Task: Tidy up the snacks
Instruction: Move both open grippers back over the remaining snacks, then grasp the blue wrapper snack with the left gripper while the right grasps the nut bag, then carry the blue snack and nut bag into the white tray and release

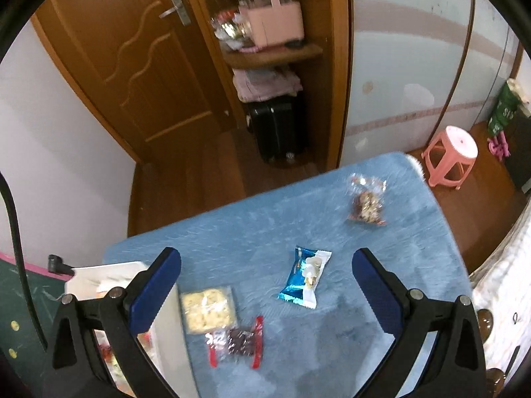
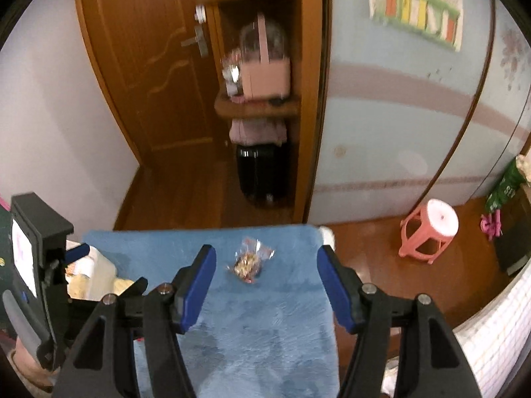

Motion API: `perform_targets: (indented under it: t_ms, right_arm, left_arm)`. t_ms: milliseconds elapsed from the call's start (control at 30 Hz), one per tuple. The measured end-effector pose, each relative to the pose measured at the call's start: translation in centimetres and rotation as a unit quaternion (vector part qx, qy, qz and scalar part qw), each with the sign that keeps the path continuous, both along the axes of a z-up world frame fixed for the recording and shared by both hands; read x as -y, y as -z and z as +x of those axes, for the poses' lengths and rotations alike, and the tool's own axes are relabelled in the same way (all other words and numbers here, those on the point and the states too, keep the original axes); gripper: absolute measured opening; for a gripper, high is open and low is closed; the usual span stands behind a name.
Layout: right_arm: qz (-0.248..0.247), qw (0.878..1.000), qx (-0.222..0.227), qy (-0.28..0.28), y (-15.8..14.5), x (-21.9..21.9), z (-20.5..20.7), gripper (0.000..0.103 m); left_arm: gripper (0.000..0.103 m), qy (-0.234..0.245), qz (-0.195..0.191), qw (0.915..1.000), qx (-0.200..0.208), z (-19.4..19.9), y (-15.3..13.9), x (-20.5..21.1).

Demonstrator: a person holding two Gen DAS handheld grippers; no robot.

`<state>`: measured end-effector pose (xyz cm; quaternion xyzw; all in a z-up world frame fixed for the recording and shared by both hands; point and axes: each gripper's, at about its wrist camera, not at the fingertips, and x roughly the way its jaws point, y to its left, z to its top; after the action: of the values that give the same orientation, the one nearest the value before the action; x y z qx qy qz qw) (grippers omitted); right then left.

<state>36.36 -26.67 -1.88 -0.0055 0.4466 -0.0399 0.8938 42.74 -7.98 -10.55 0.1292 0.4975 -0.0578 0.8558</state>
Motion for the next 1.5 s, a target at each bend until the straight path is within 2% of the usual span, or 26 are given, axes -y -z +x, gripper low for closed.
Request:
perform_targets:
  t_ms: [267, 333, 467, 567, 700, 767, 833, 967, 1000, 1067, 1100, 1133, 1200, 1233, 1333, 1500]
  right_arm:
    - [0.028, 0.996, -0.084, 0.015, 11.5, -0.4, 5.2, 0.064]
    - [0.031, 0.995, -0.094, 0.023, 13.3, -0.3, 6.0, 0.064]
    - [0.065, 0.991, -0.111, 0.045, 16.5, 0.6, 8.1, 0.064]
    - [0.077, 0.988, -0.118, 0.055, 18.2, 1.0, 9.5, 0.064]
    - [0.089, 0.986, -0.128, 0.062, 20.2, 0.9, 10.5, 0.064]
    - [0.09, 0.986, -0.131, 0.058, 20.9, 0.6, 10.8, 0.064]
    - [0.083, 0.986, -0.135, 0.053, 21.4, 0.1, 11.0, 0.063]
    - [0.091, 0.985, -0.139, 0.04, 22.2, -0.7, 11.3, 0.05]
    - [0.093, 0.985, -0.138, 0.04, 22.2, -0.8, 11.3, 0.05]
    - [0.095, 0.985, -0.135, 0.042, 22.2, -0.8, 11.1, 0.049]
    - [0.096, 0.985, -0.134, 0.041, 22.1, -0.7, 11.0, 0.049]
    - [0.095, 0.986, -0.133, 0.04, 22.1, -0.6, 10.8, 0.049]
    - [0.091, 0.986, -0.133, 0.038, 21.9, -0.6, 10.4, 0.049]
    - [0.089, 0.987, -0.132, 0.038, 21.8, -0.5, 10.2, 0.049]
    - [0.085, 0.987, -0.131, 0.041, 21.3, -0.6, 9.1, 0.049]
    - [0.085, 0.988, -0.125, 0.026, 19.5, -0.7, 6.4, 0.049]
  left_arm:
    - [0.103, -0.017, -0.022, 0.9978, -0.061, 2.6, 9.2, -0.1]
    - [0.102, -0.013, -0.025, 0.997, -0.072, 2.8, 11.0, 0.0]
    - [0.102, -0.003, -0.027, 0.9966, -0.078, 2.9, 12.8, 0.3]
    - [0.097, 0.003, -0.033, 0.9955, -0.089, 3.2, 14.2, 0.4]
    - [0.097, 0.012, -0.041, 0.9947, -0.093, 3.0, 14.9, 0.4]
    - [0.096, 0.016, -0.043, 0.9944, -0.095, 2.8, 15.2, 0.5]
    - [0.088, 0.02, -0.046, 0.9935, -0.102, 2.6, 15.6, 0.5]
    - [0.086, 0.026, -0.047, 0.993, -0.105, 2.6, 15.8, 0.7]
    - [0.085, 0.028, -0.047, 0.9931, -0.104, 2.6, 15.8, 0.7]
    - [0.078, 0.033, -0.052, 0.9926, -0.105, 2.4, 15.8, 0.9]
    - [0.07, 0.037, -0.056, 0.9923, -0.104, 2.2, 15.6, 1.0]
    - [0.054, 0.039, -0.055, 0.9925, -0.102, 1.8, 15.4, 1.0]
    - [0.037, 0.045, -0.052, 0.9926, -0.101, 1.3, 14.9, 1.6]
    - [0.032, 0.044, -0.048, 0.9928, -0.101, 1.2, 14.8, 1.8]
    - [0.031, 0.044, -0.034, 0.9934, -0.101, 0.2, 14.4, 2.3]
    - [0.031, 0.049, -0.04, 0.9925, -0.104, -1.9, 12.7, 2.3]
